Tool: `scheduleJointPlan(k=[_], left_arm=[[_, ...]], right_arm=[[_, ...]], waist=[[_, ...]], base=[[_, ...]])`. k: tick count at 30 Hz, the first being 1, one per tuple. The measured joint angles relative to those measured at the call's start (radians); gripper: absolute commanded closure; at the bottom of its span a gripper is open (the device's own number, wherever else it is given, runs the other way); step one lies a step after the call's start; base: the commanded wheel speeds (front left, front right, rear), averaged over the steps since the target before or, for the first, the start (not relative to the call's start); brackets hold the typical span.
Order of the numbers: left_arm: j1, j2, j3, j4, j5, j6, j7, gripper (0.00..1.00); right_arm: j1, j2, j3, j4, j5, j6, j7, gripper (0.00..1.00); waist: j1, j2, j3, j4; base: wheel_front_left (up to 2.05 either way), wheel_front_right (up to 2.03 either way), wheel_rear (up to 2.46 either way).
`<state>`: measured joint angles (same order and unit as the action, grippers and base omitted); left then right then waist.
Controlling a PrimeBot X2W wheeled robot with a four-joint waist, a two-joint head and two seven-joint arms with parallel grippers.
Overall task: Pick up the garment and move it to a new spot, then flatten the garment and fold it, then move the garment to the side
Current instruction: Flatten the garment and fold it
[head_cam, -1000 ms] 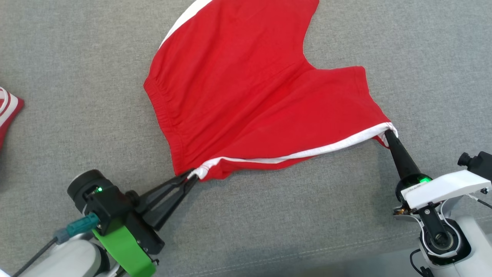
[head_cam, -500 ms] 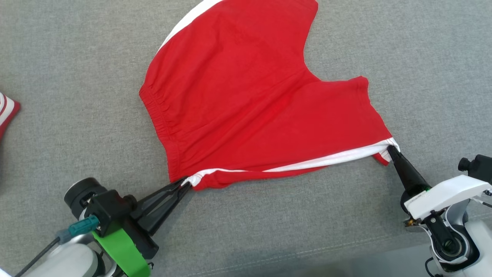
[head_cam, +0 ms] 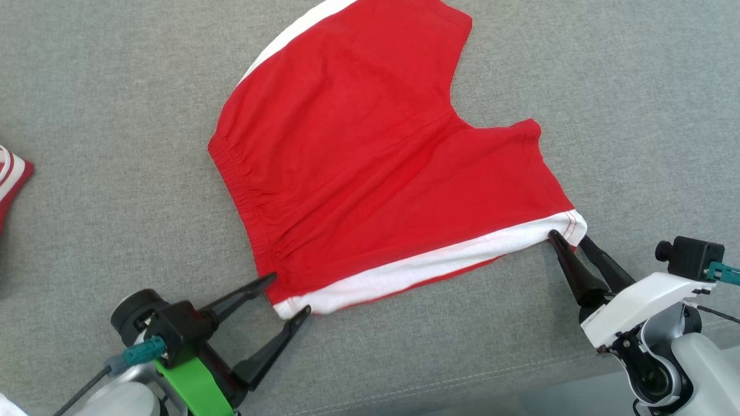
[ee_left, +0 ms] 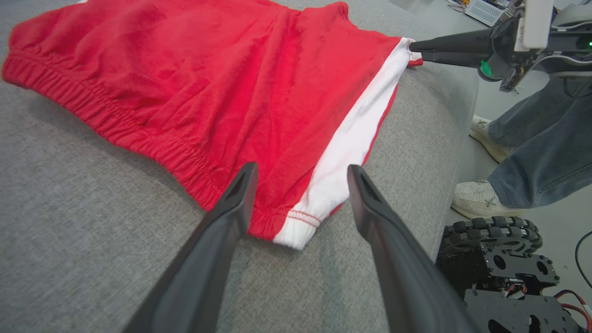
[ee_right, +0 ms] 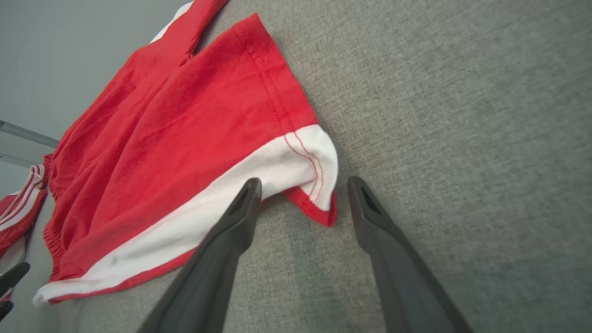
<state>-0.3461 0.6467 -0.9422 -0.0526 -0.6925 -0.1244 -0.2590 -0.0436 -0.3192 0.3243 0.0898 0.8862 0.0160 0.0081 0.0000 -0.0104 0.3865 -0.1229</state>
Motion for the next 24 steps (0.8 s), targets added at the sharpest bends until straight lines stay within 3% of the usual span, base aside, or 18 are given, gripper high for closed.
scheduleJointPlan(k=[5,8,12,16,18,24], left_arm=[[0.02,0.012,-0.039,-0.009,0.0,0.0,0.0,0.0],[0.056,0.017,-0.013,-0.005,-0.024,0.0,0.0,0.0],[0.104,-0.002,0.107,0.027,-0.073,0.0,0.002,0.0],[0.129,-0.06,0.252,0.054,-0.102,0.008,0.003,0.0],[0.138,-0.095,0.321,0.058,-0.095,0.051,0.003,0.0],[0.178,-0.151,0.446,0.068,-0.038,0.125,0.003,0.0]], right_arm=[[-0.007,-0.011,0.016,0.007,-0.058,-0.003,-0.018,0.0],[-0.007,-0.039,0.012,0.008,-0.106,-0.024,-0.043,0.0],[0.002,-0.088,-0.029,0.006,-0.18,-0.072,-0.105,0.0],[0.018,-0.103,-0.061,-0.009,-0.235,-0.099,-0.173,0.0],[0.019,-0.105,-0.065,-0.019,-0.269,-0.111,-0.207,0.0],[0.04,-0.097,-0.081,-0.037,-0.336,-0.125,-0.248,0.0]], waist=[[0.0,0.0,-0.025,-0.003],[0.0,0.0,-0.043,-0.004],[0.0,0.0,-0.071,-0.002],[0.0,0.0,-0.098,0.01],[0.0,0.0,-0.113,0.017],[0.0,0.0,-0.163,0.041]], base=[[0.0,0.0,0.0],[0.0,0.0,0.0],[0.0,0.0,0.0],[0.0,0.0,0.0],[0.0,0.0,0.0],[0.0,0.0,0.0]])
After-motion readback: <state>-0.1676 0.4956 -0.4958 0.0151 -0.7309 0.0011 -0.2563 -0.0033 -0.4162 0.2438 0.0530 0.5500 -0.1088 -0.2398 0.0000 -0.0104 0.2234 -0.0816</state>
